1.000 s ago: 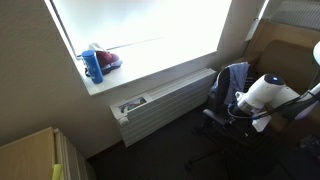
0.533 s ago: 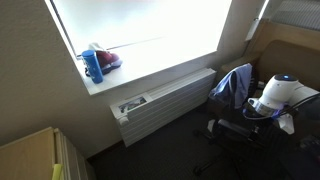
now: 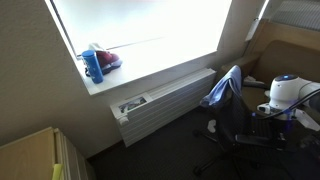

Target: Make the chair face the couch, remove the clothes on it, and then put them on the couch

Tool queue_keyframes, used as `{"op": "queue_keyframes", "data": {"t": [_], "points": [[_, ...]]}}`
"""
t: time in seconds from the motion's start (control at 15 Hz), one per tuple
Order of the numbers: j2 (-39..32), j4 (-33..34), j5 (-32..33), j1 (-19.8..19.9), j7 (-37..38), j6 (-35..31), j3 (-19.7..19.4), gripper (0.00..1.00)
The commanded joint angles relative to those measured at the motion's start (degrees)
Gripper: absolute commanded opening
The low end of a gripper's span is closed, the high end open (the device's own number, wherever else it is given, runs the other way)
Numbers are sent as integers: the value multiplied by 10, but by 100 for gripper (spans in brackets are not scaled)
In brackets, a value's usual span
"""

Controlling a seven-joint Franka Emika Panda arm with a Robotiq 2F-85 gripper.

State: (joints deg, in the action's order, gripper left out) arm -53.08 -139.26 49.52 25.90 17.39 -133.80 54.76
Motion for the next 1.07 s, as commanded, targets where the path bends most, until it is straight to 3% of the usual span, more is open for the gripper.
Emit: {"op": "queue_keyframes", "data": {"t": [0.0,0.4,0.47,0.53,0.6,0.8,0.87,0.93,1.0], "points": [[46,21,-26,54,-124,135,12,35],[38,75,-45,26,-273,308,-6,35],[88,84,-98,-27,-327,290,-46,35],[94,101,-117,-48,-354,305,-66,35],[68,97,-163,2,-384,205,-71,35],[81,147,-266,-37,-475,149,-147,35],[43,167,-183,1,-521,193,-113,35],[70,173,-223,-41,-589,165,-163,85],[76,180,-231,-52,-633,158,-178,88]]}}
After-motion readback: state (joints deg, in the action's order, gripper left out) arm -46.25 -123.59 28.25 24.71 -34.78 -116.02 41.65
